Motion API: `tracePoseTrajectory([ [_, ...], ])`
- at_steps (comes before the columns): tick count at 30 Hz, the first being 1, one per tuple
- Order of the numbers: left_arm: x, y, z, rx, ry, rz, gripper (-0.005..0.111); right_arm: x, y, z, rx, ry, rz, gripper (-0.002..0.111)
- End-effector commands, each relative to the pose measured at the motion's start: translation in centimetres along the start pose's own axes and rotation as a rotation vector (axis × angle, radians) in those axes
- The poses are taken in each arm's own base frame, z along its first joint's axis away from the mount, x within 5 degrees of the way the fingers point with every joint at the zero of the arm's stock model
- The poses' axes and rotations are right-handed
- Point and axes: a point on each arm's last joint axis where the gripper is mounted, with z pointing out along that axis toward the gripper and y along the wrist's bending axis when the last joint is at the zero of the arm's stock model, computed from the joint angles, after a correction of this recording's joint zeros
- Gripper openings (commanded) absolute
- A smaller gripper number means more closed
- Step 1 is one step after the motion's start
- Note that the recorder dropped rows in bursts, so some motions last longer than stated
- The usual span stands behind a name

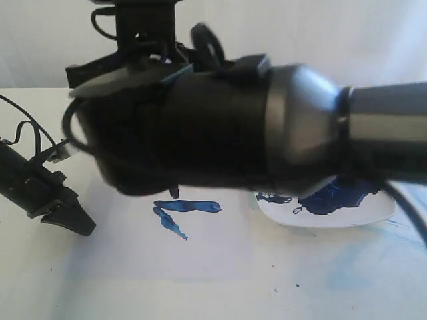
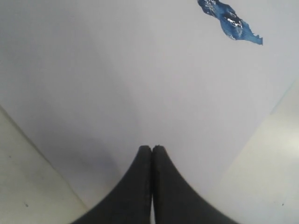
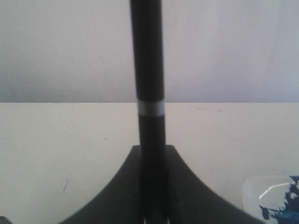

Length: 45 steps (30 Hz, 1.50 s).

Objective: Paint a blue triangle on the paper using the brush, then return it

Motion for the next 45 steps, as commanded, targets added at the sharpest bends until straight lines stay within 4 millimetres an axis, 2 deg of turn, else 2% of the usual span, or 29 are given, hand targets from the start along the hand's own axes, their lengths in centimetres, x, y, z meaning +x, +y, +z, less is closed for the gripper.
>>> tracePoseTrajectory([
  [1,0.1,-0.1,0.2,0.03,0.002,-0.01,0.0,-3.0,-1.9,0.9,-0.13,-0.024,-0.021,0.0],
  [4,0.1,-0.1,0.2,0.032,0.003,-0.01,0.0,-4.7,-3.3,1.8,-0.24,-0.031,-0.016,0.0],
  [10,0.2,-0.2,0.2,0.035,0.005,-0.01,0.0,-6.7,-4.4,2.4,-0.535,-0.085,-0.054,0.0],
  [17,0.2,-0.2,0.2,0.043,0.009,-0.01,0.0,-7.7,-6.7,3.9,-0.784,-0.113,-0.038,0.0],
  [23,0.2,-0.3,0.2,0.051,0.013,-0.006,0.0,-8.4,-10.2,5.0,-0.958,-0.135,-0.006,0.0],
  [30,0.2,-0.3,0.2,0.053,0.014,-0.006,0.0,-8.8,-14.5,4.4,-1.244,-0.142,-0.029,0.0],
  [36,0.2,-0.3,0.2,0.053,0.014,-0.006,0.0,-8.8,-17.3,4.2,-1.317,-0.13,-0.041,0.0],
  [45,0.4,-0.3,0.2,0.046,0.031,0.004,0.0,-8.7,-17.5,4.9,-1.247,-0.12,-0.046,0.0],
])
